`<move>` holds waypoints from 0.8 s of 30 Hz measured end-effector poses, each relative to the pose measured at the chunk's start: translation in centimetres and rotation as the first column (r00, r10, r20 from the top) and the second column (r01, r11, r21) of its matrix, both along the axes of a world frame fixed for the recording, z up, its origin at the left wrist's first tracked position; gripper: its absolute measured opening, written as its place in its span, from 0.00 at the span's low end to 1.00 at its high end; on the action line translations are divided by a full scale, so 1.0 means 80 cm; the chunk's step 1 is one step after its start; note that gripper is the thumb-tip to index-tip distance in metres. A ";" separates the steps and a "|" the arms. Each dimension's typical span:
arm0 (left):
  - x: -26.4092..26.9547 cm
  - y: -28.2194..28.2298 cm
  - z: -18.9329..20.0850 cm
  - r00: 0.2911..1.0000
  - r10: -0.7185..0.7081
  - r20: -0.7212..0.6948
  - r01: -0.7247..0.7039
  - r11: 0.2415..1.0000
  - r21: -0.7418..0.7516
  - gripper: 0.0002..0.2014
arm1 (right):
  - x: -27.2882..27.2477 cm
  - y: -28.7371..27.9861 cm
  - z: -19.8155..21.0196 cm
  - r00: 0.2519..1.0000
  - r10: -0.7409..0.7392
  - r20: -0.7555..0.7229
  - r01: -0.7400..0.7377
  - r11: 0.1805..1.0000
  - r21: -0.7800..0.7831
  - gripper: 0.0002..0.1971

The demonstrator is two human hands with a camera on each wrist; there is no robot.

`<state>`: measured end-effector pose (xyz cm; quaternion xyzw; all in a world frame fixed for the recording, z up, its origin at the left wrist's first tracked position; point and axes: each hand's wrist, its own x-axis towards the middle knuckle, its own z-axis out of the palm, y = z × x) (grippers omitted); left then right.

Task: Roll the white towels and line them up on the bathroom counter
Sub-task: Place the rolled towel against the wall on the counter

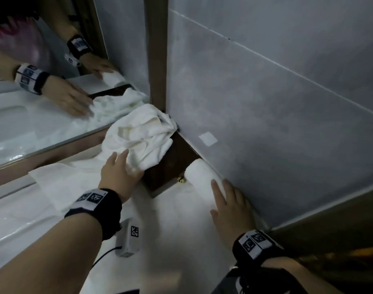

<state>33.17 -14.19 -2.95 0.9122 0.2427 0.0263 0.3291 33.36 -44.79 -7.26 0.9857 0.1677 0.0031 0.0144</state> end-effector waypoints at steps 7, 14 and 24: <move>0.048 -0.004 0.001 0.978 0.088 -0.187 -0.059 0.986 0.157 0.31 | 0.002 -0.003 0.000 1.000 0.021 -0.020 -0.020 0.999 0.032 0.47; 0.054 0.020 0.020 0.967 -0.013 -0.255 0.077 0.967 0.241 0.20 | 0.004 -0.004 0.005 0.998 0.011 -0.056 -0.009 0.999 0.036 0.46; -0.020 0.044 0.088 0.961 -0.024 0.276 -0.020 0.988 0.152 0.06 | -0.011 0.010 0.036 0.993 -0.058 -0.104 0.075 0.984 0.164 0.40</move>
